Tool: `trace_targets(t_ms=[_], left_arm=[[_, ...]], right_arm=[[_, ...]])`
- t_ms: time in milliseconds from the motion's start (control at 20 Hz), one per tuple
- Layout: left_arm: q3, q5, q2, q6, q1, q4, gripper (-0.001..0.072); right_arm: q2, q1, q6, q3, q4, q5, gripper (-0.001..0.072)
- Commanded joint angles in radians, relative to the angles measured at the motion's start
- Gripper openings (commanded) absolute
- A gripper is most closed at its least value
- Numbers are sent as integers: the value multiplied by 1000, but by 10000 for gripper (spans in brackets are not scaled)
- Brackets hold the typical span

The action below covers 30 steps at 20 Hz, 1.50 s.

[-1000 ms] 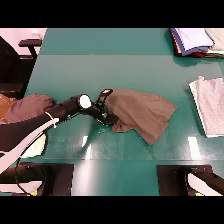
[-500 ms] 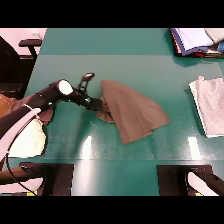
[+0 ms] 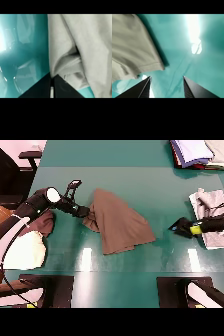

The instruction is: Fold the shirts.

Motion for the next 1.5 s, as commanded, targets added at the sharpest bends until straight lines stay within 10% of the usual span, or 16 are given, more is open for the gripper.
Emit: trace_targets(t_ms=[0, 200, 450, 850, 1450], left_arm=[[1, 5, 1, 1, 4, 22, 29], [1, 5, 1, 1, 4, 24, 29], [2, 5, 2, 1, 4, 26, 29], [238, 8, 181, -81, 4, 351, 28], [775, 18, 610, -78, 4, 332, 28]], right_arm=[[-119, 106, -41, -93, 73, -108, 447], [-266, 279, -48, 8, 101, -155, 446], [-372, 380, -49, 140, 89, -155, 14], [-161, 202, -43, 548, -93, -75, 13], [212, -34, -56, 1154, -94, -19, 13]])
